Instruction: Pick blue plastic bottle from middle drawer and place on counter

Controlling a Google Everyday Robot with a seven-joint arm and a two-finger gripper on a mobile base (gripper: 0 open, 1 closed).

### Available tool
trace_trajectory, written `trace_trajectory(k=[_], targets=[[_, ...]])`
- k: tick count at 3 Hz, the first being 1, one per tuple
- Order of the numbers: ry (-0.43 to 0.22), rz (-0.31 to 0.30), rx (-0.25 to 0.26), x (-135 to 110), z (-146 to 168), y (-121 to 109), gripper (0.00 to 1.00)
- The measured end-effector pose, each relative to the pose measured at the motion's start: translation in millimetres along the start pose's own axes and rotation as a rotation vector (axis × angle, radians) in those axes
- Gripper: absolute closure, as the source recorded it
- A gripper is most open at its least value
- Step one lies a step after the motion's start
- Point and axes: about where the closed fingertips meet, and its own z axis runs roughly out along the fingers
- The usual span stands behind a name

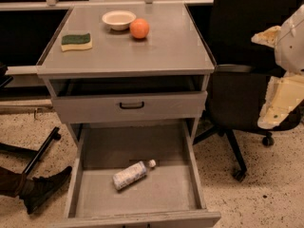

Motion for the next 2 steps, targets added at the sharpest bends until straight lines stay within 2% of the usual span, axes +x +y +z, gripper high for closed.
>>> trace_trajectory(k=[1,2], targets=[[0.0,0.0,0.0,0,0,0,0.0],[-0.01,0.003,-0.054,9,36,16,0.0]])
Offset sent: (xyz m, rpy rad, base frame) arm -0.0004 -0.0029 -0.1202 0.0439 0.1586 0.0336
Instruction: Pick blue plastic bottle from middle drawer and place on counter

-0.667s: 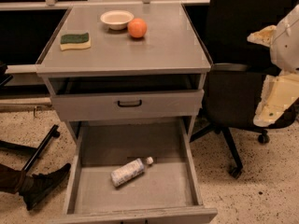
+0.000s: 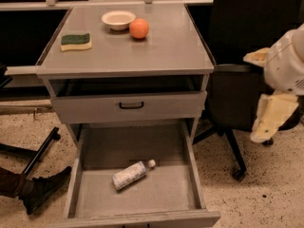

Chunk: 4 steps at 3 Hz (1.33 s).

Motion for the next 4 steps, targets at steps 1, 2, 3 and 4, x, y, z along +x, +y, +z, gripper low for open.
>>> trace_trajectory(k=[1,2,3,4], targets=[[-0.079,0.012,-0.102,3,87,32,0.0],[-0.204,0.008,-0.189,-24,180,65,0.0],[-0.204,0.008,-0.189,-24,180,65,0.0],[-0.237,0.008,-0.195,-29,198,69,0.0]])
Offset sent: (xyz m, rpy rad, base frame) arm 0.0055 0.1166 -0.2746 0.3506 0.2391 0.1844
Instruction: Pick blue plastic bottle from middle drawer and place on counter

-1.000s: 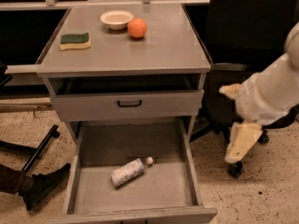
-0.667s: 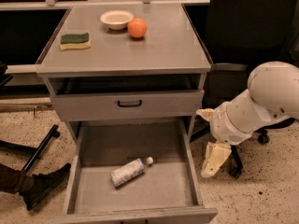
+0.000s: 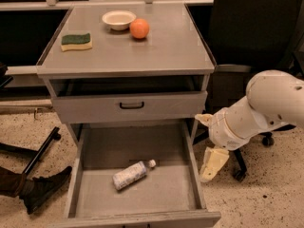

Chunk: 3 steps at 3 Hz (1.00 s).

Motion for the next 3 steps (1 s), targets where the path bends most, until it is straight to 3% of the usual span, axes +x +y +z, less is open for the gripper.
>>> trace_trajectory(k=[1,2,3], targets=[[0.008,-0.032,-0.01,-6,61,-3,0.0],[-0.018,-0.087,-0.001,-27,137,-11,0.0],[-0.057,-0.133,0.011,-53,187,-25,0.0]])
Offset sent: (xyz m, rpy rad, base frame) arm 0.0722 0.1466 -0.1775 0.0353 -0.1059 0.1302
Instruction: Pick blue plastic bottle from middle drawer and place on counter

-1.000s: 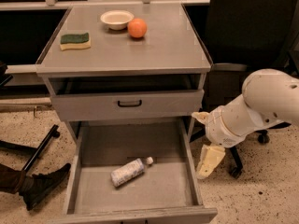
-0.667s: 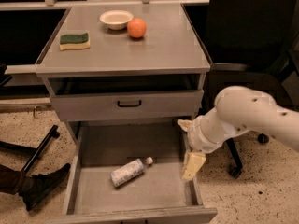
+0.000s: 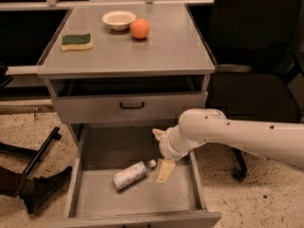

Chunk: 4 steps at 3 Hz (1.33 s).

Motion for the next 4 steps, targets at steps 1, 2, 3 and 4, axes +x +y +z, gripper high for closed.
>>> trace_trajectory(k=[1,2,3,4], targets=[[0.0,0.0,0.0,0,0,0,0.0],[-0.065,-0.018,-0.005,3,30,1,0.0],[-0.166,-0.066,-0.058,-4,94,-9,0.0],[-0.287,-0.086,-0.14,-18,157,-6,0.0]])
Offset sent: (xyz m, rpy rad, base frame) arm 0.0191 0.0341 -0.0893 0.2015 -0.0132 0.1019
